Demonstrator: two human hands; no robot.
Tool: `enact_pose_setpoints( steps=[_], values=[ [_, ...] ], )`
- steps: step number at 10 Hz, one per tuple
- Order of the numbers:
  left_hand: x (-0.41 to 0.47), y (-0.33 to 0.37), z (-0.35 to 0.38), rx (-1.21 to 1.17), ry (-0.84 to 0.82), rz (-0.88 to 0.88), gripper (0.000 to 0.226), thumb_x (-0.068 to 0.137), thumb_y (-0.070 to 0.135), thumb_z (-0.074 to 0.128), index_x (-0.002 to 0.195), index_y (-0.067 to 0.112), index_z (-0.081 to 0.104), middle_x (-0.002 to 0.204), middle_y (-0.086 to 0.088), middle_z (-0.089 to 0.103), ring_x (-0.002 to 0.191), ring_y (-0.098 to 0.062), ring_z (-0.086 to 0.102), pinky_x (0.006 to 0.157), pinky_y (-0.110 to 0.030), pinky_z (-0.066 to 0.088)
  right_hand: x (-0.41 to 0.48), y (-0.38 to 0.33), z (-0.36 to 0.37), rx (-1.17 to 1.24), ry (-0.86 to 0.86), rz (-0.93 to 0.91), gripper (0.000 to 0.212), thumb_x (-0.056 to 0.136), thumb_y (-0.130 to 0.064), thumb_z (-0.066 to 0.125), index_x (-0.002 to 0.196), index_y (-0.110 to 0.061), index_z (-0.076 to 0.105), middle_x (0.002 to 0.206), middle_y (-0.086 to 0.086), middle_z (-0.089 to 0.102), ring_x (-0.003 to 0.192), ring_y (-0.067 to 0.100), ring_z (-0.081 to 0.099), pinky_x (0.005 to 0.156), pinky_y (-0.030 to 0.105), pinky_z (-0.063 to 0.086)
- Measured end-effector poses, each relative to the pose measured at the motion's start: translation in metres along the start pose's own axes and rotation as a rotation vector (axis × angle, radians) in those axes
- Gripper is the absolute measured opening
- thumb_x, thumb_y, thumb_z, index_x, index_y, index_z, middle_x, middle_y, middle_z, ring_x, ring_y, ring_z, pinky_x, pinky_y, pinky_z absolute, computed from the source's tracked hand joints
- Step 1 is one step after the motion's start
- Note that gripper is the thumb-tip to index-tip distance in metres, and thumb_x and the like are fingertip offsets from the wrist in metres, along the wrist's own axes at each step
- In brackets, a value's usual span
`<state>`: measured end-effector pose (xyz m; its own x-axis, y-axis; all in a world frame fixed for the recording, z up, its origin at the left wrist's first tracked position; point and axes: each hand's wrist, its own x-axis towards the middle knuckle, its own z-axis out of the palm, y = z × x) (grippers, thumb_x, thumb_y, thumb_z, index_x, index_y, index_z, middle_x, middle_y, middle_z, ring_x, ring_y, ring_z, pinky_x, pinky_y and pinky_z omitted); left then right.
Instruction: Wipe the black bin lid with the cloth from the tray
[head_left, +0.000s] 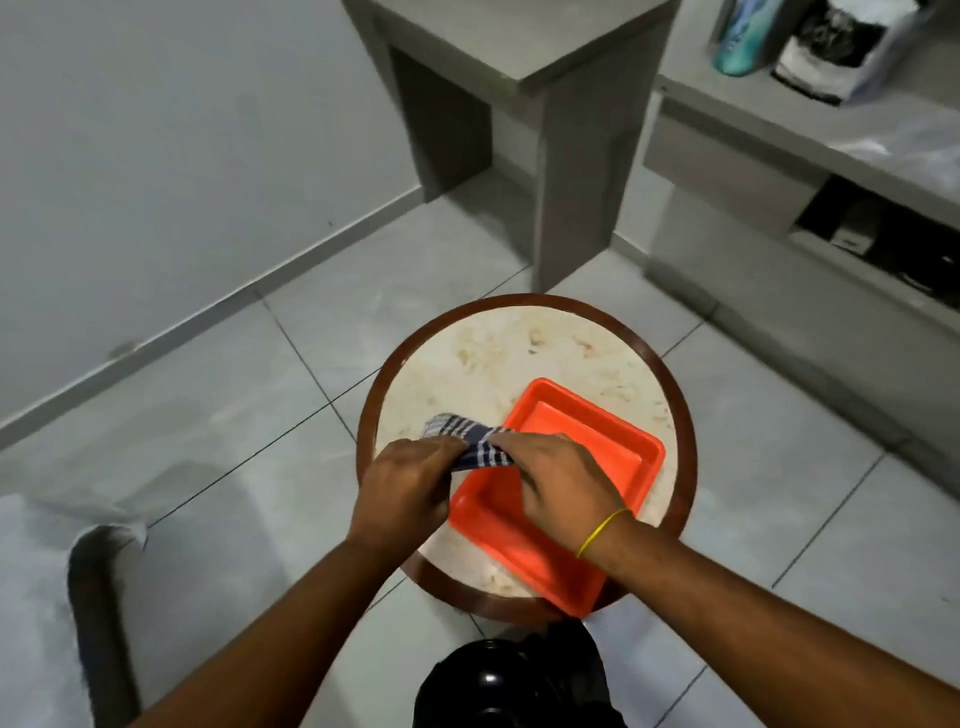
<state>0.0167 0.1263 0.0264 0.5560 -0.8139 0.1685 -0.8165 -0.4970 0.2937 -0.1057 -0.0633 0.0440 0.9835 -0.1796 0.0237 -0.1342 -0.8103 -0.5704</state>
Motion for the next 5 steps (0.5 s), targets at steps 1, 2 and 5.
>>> enact_pose_setpoints(
  steps=[1,2,5],
  values=[
    [0.011,0.01,0.032,0.06,-0.139,0.072,0.042,0.081,0.011,0.067,0.12,0.018,0.081,0.119,-0.002,0.082,0.111,-0.024,0.076,0.095,-0.042,0.054,-0.027,0.027,0.02,-0.052,-0.017,0.014,0.053,0.076,0.004,0.057,0.123,-0.006,0.081,0.121,0.014,0.084,0.113,0.036,0.08,0.1,0.045,0.063],
    [0.003,0.023,0.078,0.197,-0.551,0.077,0.042,0.086,0.017,0.057,0.121,0.03,0.076,0.126,0.008,0.074,0.129,-0.017,0.063,0.116,-0.048,0.029,-0.06,0.057,0.059,-0.115,-0.315,0.15,0.047,0.09,-0.018,0.036,0.117,-0.01,0.075,0.121,0.012,0.078,0.118,0.037,0.072,0.104,0.043,0.053],
    [-0.013,0.044,0.081,0.232,-0.725,-0.018,0.063,0.091,0.034,0.051,0.153,0.03,0.051,0.166,0.001,0.046,0.162,-0.027,0.025,0.122,-0.074,0.009,-0.069,0.065,0.074,-0.22,-0.431,0.236,0.066,0.11,-0.03,0.043,0.173,-0.017,0.027,0.18,0.009,0.03,0.168,0.032,0.026,0.139,0.047,0.014]
  ],
)
